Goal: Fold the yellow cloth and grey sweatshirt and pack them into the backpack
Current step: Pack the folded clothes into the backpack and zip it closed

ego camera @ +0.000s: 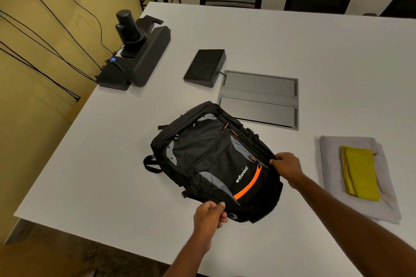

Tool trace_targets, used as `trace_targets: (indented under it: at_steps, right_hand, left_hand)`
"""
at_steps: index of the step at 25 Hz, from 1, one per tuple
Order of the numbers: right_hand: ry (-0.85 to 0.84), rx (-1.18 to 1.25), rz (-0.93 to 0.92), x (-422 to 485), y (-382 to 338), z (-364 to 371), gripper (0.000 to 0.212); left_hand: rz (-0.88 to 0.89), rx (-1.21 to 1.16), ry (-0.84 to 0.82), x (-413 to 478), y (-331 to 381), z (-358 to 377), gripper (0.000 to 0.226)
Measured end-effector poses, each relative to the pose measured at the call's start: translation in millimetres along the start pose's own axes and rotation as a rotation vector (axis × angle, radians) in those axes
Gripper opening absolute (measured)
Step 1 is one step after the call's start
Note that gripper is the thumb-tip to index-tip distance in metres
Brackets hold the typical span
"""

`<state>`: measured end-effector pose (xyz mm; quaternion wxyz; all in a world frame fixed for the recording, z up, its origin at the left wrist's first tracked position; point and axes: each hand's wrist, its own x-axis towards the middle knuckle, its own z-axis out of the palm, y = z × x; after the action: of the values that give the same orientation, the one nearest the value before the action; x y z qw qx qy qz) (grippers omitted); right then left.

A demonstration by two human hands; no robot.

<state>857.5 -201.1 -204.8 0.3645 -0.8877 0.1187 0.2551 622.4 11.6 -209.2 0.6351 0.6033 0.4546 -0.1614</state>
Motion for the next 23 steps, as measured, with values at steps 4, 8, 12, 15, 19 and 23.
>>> trace_targets:
  at_steps: [4, 8, 12, 15, 19, 23]
  right_hand:
    - [-0.013, 0.016, 0.027, -10, 7, 2, 0.021]
    - [0.198, -0.148, -0.069, -45, 2, 15, 0.042]
    - [0.234, -0.219, -0.279, -95, -5, 50, 0.036]
    - [0.093, -0.177, -0.38, -131, -8, 85, 0.019]
    - [-0.278, -0.275, -0.355, -152, -1, 131, 0.022]
    - [-0.393, -0.399, -0.305, -161, 5, 170, 0.026]
  left_hand:
    - [-0.017, 0.023, 0.025, 7, -9, 2, 0.032]
    - [-0.004, 0.116, 0.275, 17, -29, -19, 0.019]
    - [0.098, 0.388, 0.227, 33, -45, -37, 0.032]
    - [0.161, 0.491, 0.164, 44, -45, -33, 0.035]
    - [0.193, 0.537, 0.185, 54, -43, -31, 0.021]
    - [0.181, 0.568, 0.141, 52, -43, -38, 0.018]
